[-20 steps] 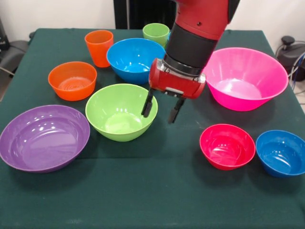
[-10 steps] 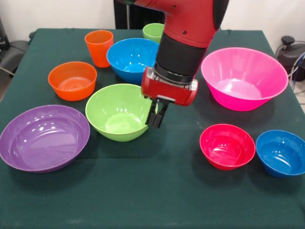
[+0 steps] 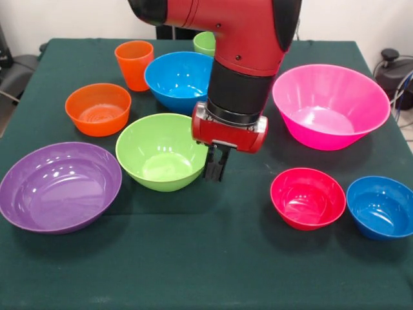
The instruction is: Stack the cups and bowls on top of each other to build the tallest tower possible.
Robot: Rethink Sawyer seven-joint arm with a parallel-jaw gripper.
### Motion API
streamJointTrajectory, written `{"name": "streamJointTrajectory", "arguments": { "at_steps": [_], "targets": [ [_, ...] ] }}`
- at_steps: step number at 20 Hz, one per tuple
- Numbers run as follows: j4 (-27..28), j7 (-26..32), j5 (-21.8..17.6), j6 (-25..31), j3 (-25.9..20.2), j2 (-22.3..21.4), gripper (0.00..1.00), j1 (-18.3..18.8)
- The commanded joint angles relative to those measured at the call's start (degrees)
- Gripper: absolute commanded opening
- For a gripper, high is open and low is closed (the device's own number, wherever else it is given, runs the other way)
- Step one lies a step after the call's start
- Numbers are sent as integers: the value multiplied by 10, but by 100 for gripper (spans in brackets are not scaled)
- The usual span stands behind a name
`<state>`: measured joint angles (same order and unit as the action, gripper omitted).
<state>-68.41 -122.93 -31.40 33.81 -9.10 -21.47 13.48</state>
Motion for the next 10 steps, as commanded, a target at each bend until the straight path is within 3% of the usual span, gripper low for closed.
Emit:
{"name": "streamJointTrajectory", "arguments": {
  "at_steps": [1,7,8,10],
  "targets": [
    [16,159,-2,77,-79,9,0,5],
    [2,164,-14,51,-93,1,0,17],
    [1,163,-18,51,-95,1,100,19],
    [-1,159,-19,45,-95,-1,100,20]
  ]
}}
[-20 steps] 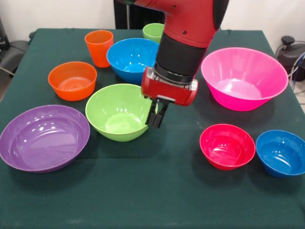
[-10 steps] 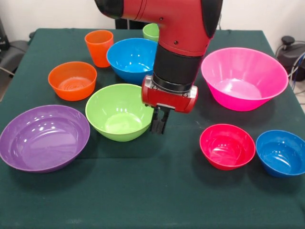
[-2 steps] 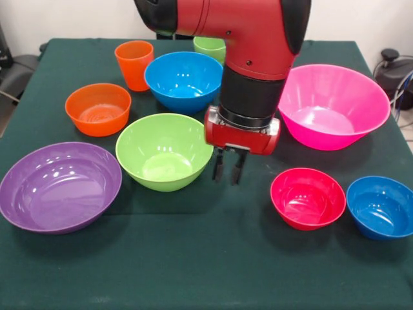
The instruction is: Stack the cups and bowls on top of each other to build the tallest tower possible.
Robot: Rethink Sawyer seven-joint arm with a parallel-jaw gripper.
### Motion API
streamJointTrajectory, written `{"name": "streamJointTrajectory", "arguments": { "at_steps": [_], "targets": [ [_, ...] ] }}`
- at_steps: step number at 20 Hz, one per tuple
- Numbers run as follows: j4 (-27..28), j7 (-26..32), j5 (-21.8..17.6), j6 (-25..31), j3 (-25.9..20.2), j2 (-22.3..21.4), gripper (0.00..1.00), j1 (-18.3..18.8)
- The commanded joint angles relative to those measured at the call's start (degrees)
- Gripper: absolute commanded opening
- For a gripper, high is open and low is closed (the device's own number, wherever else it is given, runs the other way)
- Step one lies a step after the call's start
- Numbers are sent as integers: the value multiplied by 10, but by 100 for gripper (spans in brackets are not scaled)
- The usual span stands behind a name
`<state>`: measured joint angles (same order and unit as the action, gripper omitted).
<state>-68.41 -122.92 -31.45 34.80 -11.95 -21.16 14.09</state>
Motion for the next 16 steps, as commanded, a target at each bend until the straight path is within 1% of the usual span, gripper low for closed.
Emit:
{"name": "streamJointTrajectory", "arguments": {
  "at_steps": [1,5,9,10,12,14,16],
  "targets": [
    [-2,157,-19,32,-66,-5,100,15],
    [-17,150,-17,28,-70,-11,100,24],
    [-32,148,-14,36,-72,-19,100,29],
    [-31,152,-11,49,-75,-19,100,30],
    [-51,144,1,48,-85,-28,100,40],
    [-80,139,14,50,-95,-52,100,52],
    [-112,141,22,55,-102,-88,100,60]
  ]
}}
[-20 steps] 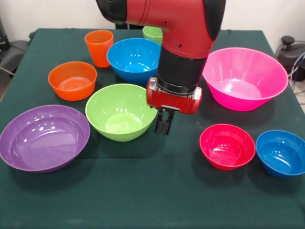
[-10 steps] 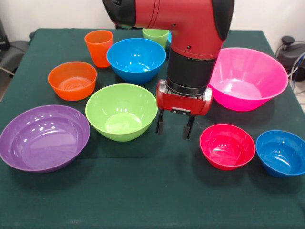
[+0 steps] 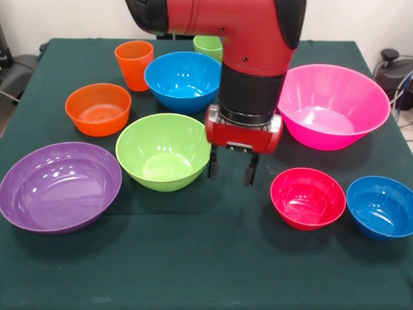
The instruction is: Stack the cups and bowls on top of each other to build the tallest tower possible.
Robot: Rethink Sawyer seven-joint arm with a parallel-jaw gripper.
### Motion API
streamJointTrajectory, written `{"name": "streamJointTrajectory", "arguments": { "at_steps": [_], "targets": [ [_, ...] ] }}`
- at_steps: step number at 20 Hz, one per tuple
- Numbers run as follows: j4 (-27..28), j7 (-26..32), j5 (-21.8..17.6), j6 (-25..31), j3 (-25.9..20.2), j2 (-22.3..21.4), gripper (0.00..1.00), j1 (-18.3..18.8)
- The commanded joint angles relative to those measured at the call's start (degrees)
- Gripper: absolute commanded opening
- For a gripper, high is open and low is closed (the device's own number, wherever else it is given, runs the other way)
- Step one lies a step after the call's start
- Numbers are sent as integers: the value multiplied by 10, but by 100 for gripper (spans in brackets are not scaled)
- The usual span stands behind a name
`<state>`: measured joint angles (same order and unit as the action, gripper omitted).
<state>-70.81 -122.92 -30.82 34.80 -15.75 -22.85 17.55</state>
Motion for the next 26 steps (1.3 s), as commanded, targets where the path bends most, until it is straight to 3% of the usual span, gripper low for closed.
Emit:
{"name": "streamJointTrajectory", "arguments": {
  "at_steps": [1,8,10,12,17,26],
  "targets": [
    [-102,144,21,62,-68,-87,100,31],
    [-180,140,51,115,-82,-185,100,45],
    [-188,140,29,100,-71,-203,100,35],
    [-168,140,-21,67,-54,-190,100,16],
    [-131,148,-63,9,-66,-117,100,30],
    [-169,86,-127,-112,-42,-73,100,45]
  ]
}}
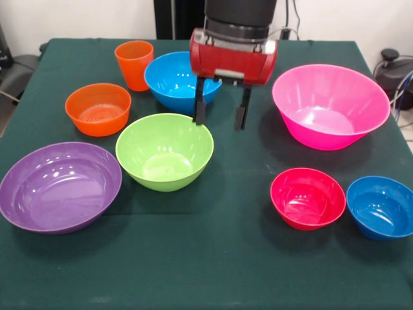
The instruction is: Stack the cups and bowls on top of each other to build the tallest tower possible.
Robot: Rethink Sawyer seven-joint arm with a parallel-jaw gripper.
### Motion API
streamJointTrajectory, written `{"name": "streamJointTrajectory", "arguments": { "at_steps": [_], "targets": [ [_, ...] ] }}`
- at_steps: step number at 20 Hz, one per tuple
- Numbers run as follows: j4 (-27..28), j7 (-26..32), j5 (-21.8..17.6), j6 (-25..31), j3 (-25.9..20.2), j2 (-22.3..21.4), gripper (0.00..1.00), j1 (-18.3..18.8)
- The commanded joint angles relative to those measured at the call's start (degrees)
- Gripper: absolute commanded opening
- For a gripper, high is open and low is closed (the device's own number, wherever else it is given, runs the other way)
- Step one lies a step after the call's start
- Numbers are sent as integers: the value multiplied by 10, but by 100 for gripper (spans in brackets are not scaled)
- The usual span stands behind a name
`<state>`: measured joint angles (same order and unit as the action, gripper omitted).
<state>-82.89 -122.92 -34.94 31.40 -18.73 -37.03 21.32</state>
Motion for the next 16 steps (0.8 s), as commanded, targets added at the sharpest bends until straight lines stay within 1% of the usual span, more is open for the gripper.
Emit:
{"name": "streamJointTrajectory", "arguments": {
  "at_steps": [1,4,9,14,16],
  "targets": [
    [-51,87,-87,-85,-17,71,100,12],
    [-51,90,-99,-103,-22,75,100,17],
    [-32,88,-135,-130,-10,86,100,2],
    [-30,114,-141,-133,-42,100,100,28],
    [-27,119,-145,-132,-49,104,100,32]
  ]
}}
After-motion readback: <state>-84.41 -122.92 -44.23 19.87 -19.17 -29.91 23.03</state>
